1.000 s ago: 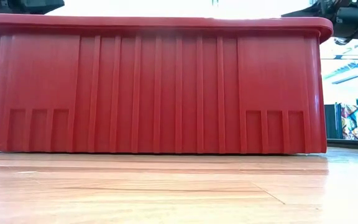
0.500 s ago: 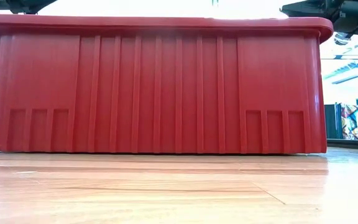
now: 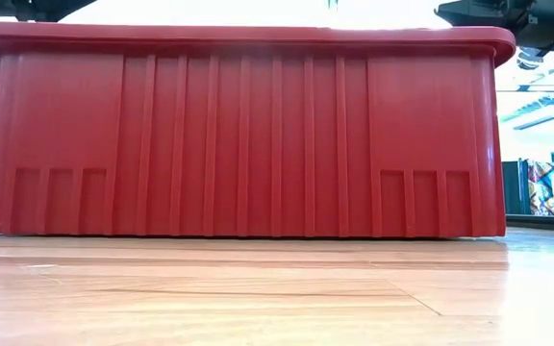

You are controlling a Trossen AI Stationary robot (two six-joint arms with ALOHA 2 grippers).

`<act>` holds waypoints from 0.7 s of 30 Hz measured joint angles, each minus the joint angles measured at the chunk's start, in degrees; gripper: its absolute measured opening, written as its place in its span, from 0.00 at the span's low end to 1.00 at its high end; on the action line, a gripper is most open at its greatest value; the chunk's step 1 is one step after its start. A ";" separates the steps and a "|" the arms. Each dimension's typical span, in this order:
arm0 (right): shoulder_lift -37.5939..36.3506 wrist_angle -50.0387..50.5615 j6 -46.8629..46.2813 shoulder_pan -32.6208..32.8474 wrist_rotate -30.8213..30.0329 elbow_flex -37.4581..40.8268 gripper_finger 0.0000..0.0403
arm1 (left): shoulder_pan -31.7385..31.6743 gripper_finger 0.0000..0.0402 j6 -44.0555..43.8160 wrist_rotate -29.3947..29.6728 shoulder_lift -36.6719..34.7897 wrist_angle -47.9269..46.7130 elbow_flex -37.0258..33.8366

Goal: Pick and place slides into bin
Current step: Return to Home Position

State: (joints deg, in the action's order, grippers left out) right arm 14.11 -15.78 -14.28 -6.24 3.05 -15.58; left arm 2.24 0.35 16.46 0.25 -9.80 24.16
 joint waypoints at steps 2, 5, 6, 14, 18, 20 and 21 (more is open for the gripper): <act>-0.02 -0.27 -0.94 0.00 -0.02 -0.01 0.00 | -0.02 0.01 -0.52 0.36 0.00 -0.28 0.00; -0.01 -0.27 -2.83 0.00 -0.02 0.00 0.00 | -0.02 0.00 -1.00 -0.77 0.00 -0.22 0.00; -0.02 -0.27 -3.30 0.00 -0.01 0.00 0.00 | -0.02 0.00 -1.64 -1.75 0.00 -0.24 0.00; -0.02 -0.27 -5.19 -0.02 -0.01 0.00 0.00 | -0.02 0.05 -4.09 -4.06 0.00 -0.52 0.00; -0.02 -0.27 -5.15 -0.02 -0.02 0.00 0.00 | -0.02 0.04 -3.53 -4.06 0.00 -0.96 0.00; -0.02 -0.27 -4.76 -0.02 0.00 0.00 0.00 | -0.02 0.03 -3.82 -4.08 0.00 -0.94 0.00; -0.02 -0.27 -4.68 -0.02 -0.02 0.00 0.00 | -0.02 0.02 -3.81 -4.09 0.00 -0.92 0.00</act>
State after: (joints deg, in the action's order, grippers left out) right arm 14.09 -16.05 -18.96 -6.26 3.03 -15.57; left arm 2.22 -3.46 12.37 0.25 -10.72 24.16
